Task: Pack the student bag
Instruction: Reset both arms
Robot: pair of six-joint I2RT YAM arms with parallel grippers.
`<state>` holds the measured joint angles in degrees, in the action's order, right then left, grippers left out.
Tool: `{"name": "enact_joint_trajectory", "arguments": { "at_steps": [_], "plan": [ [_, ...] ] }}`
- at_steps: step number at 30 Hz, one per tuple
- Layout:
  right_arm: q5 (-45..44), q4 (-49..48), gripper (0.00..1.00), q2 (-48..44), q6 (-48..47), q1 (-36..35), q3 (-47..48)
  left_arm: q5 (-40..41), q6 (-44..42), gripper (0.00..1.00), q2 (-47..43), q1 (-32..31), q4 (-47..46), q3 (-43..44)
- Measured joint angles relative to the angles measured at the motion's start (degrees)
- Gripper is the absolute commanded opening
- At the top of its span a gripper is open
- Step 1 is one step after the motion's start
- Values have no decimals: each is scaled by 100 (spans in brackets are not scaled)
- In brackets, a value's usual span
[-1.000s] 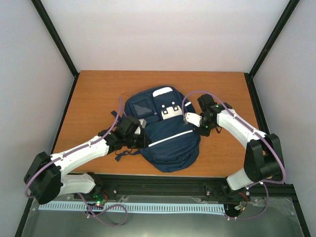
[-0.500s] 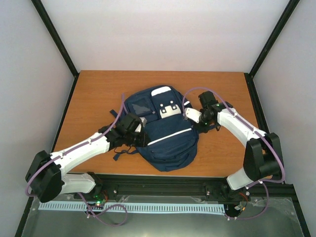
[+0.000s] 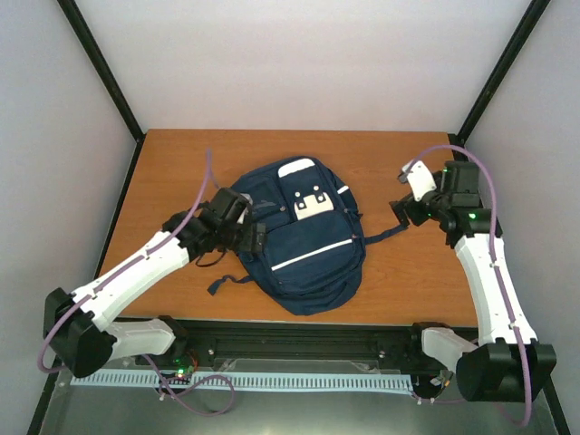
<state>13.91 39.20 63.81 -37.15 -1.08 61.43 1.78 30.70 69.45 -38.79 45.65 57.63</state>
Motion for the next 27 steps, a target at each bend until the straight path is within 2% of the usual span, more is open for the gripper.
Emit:
{"name": "enact_joint_trajectory", "arguments": {
  "at_steps": [3,6,9,15,18,27],
  "plan": [
    [190,2,100,-168,503,389,13,640,-79,100,-136,149,269,267],
    [225,-61,100,-264,1222,525,7,1790,-232,100,-393,184,286,374],
    [175,-487,100,-527,1904,525,-254,2824,-444,100,-933,251,-177,-13],
    [258,-1266,100,-1401,2686,529,-1318,4122,-494,100,-1937,420,-647,-824],
    [114,-1589,100,-1598,2994,529,-1681,4509,-291,100,-2118,446,-675,-1097],
    [-715,-2092,100,-1556,3320,529,-1843,4776,48,100,-2186,446,-557,-1333]
  ]
}}
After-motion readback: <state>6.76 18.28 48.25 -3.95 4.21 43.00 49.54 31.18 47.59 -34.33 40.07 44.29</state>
